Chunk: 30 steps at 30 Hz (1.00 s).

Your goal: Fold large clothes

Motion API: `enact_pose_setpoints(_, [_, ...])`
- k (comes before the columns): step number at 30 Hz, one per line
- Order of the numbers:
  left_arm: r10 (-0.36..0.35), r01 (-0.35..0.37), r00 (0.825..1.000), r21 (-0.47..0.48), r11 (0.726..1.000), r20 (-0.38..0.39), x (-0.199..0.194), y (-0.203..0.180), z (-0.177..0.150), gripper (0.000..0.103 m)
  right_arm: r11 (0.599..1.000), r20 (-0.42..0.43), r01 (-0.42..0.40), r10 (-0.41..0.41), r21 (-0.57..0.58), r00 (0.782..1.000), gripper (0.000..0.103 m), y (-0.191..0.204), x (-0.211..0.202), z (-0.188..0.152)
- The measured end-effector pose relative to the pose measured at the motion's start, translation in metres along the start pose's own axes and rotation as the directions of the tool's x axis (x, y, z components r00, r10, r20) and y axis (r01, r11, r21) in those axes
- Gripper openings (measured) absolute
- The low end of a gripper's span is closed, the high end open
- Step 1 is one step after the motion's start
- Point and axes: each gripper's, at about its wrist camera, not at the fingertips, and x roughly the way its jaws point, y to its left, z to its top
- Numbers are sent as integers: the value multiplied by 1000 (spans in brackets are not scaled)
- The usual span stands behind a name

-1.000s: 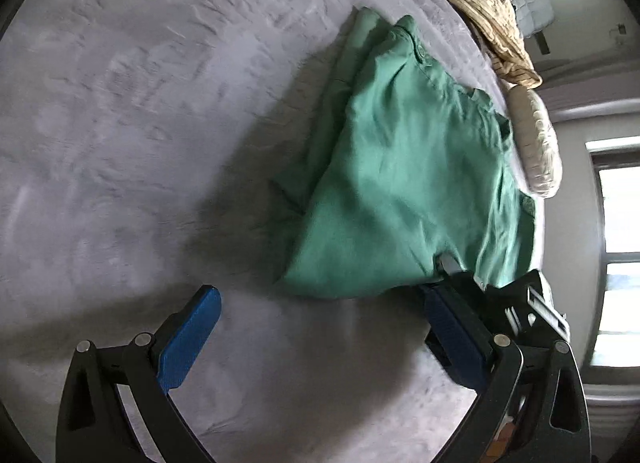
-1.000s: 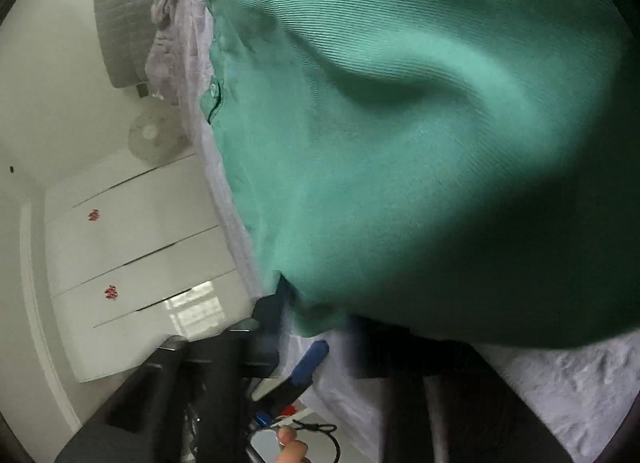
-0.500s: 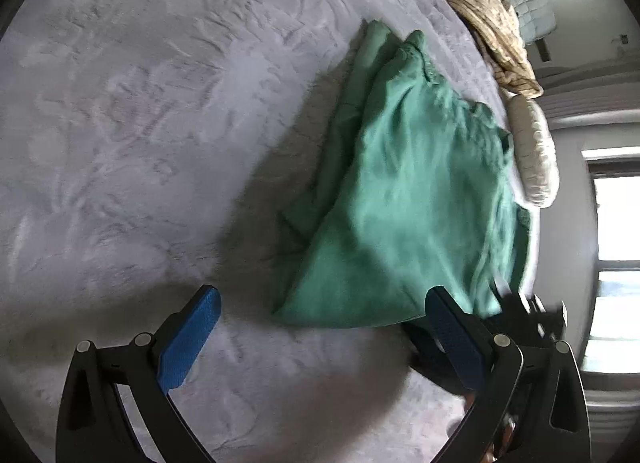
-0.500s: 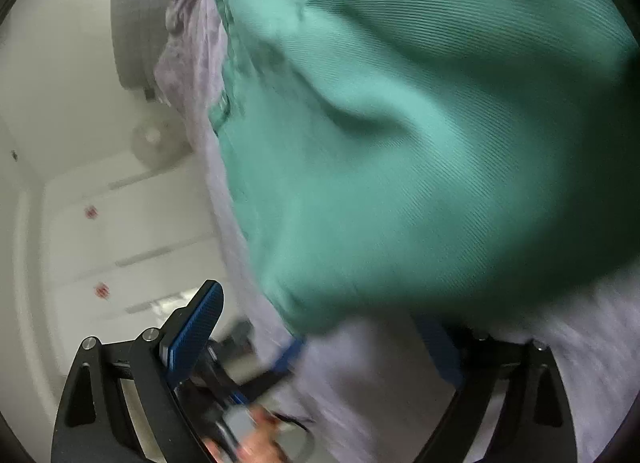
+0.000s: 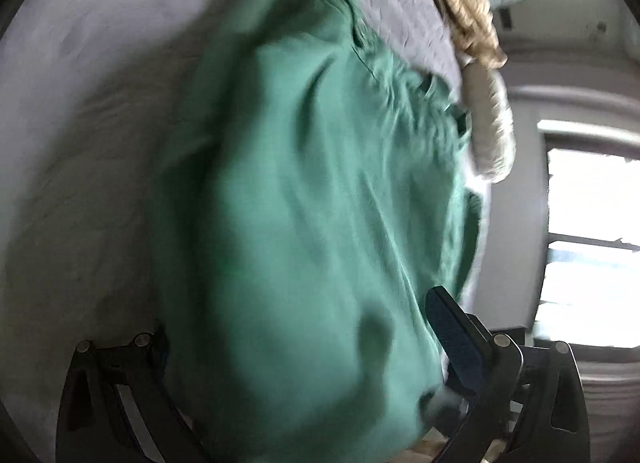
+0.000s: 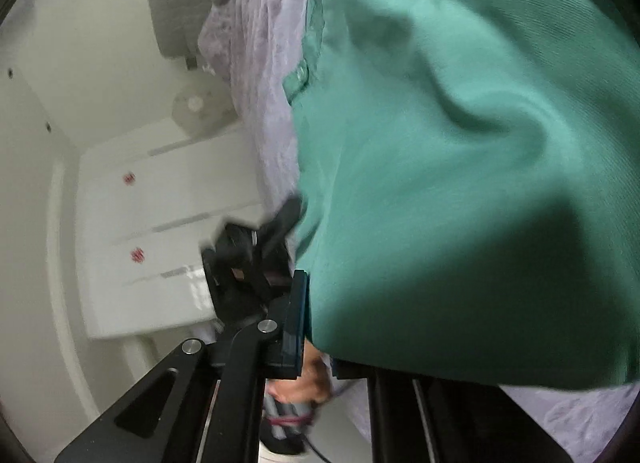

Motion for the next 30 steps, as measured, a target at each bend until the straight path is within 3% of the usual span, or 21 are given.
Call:
enact_pose_setpoints(1, [47, -47, 999, 25, 999, 19, 2, -7, 2, 82, 999, -30, 51, -52, -15, 998, 10, -2, 2, -3])
enact_pose_setpoints(2, [127, -130, 991, 81, 988, 31, 6, -18, 0, 45, 995, -55, 98, -100, -29, 994, 10, -1, 6, -5])
enact_pose_setpoints(4, [213, -215, 976, 103, 971, 30, 12, -22, 0, 27, 977, -130, 197, -206, -80, 970, 14, -3, 4, -15])
enact_pose_setpoints(6, [239, -244, 969, 129, 961, 53, 12, -27, -2, 23, 944, -181, 288, -315, -162, 932, 14, 3, -6, -24])
enact_pose_setpoints(8, [267, -280, 959, 164, 946, 97, 7, -39, -7, 22, 903, -146, 339, -385, -266, 911, 14, 18, -31, -30])
enact_pose_setpoints(9, [281, -300, 952, 182, 936, 125, 5, -46, -9, 22, 881, -95, 360, -404, -307, 910, 14, 27, -46, -30])
enact_pose_setpoints(12, [329, -376, 920, 244, 894, 214, 0, -74, -16, 20, 801, 131, 487, -473, -349, 871, 14, 47, -88, -14])
enact_pose_setpoints(13, [335, -394, 911, 266, 880, 242, -2, -87, -19, 20, 776, 182, 535, -504, -332, 844, 14, 45, -95, -1])
enact_pose_setpoints(15, [315, -389, 910, 297, 872, 268, -8, -107, -23, 20, 722, 214, 615, -578, -315, 788, 9, 27, -90, 21])
enact_pose_setpoints(16, [292, -376, 914, 319, 870, 280, -11, -121, -24, 20, 702, 195, 646, -617, -300, 762, 3, 12, -84, 30])
enact_pose_setpoints(17, [270, -363, 918, 344, 866, 290, -11, -139, -24, 20, 708, 145, 651, -639, -272, 755, 3, -9, -77, 37])
enact_pose_setpoints(19, [249, -364, 918, 406, 838, 309, -8, -176, -31, 20, 742, 126, 617, -608, -261, 784, 2, -28, -75, 43])
enact_pose_setpoints(22, [240, -394, 908, 505, 768, 343, 12, -239, -45, 20, 787, 114, 559, -550, -260, 827, 2, -34, -94, 36])
enact_pose_setpoints(25, [222, -405, 907, 593, 696, 358, 40, -296, -60, 20, 864, 88, 458, -450, -210, 889, 2, -39, -131, 31])
enact_pose_setpoints(27, [216, -406, 911, 681, 609, 351, 75, -342, -73, 20, 885, 116, 426, -411, -187, 904, 3, -40, -164, 27])
enact_pose_setpoints(28, [220, -407, 912, 711, 573, 345, 87, -354, -79, 20, 890, 140, 421, -401, -177, 905, 8, -41, -182, 26])
enact_pose_setpoints(30, [242, -397, 917, 788, 470, 318, 140, -385, -96, 20, 901, 182, 409, -382, -142, 906, 10, -49, -222, 20])
